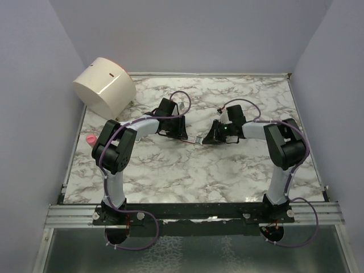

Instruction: Unload the staples from the stapler

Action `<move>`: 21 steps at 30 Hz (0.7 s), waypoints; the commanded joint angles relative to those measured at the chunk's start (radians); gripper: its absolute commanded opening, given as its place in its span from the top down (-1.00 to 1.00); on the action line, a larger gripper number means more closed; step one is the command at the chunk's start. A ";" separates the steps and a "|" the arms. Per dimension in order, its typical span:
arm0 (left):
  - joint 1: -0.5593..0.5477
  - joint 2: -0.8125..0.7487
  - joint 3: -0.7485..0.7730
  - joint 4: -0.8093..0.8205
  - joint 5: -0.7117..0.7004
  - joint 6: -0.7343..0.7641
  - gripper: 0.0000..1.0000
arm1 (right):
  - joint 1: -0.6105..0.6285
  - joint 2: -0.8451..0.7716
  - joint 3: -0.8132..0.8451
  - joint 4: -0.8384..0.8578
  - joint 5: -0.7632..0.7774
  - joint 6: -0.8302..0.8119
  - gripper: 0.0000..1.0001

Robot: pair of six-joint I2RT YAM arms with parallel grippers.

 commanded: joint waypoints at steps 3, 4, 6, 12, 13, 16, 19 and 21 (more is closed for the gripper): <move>-0.017 0.037 -0.002 -0.042 -0.019 0.014 0.20 | 0.014 0.041 0.061 -0.079 0.032 -0.071 0.97; -0.017 0.037 -0.002 -0.042 -0.019 0.014 0.20 | 0.017 0.046 0.066 -0.085 0.031 -0.073 0.96; -0.017 0.037 -0.002 -0.043 -0.019 0.014 0.20 | 0.021 0.055 0.074 -0.089 0.028 -0.074 0.97; -0.022 0.038 -0.002 -0.043 -0.018 0.015 0.20 | 0.035 0.077 0.104 -0.106 0.028 -0.078 0.98; -0.022 0.038 -0.002 -0.042 -0.019 0.014 0.20 | 0.036 0.080 0.107 -0.110 0.029 -0.077 0.98; -0.023 0.037 -0.002 -0.042 -0.018 0.015 0.20 | 0.038 0.084 0.116 -0.113 0.034 -0.074 0.98; -0.024 0.038 -0.003 -0.043 -0.017 0.013 0.20 | 0.041 0.090 0.126 -0.113 0.033 -0.069 0.98; -0.026 0.038 -0.002 -0.042 -0.016 0.013 0.20 | 0.044 0.095 0.133 -0.112 0.030 -0.066 0.98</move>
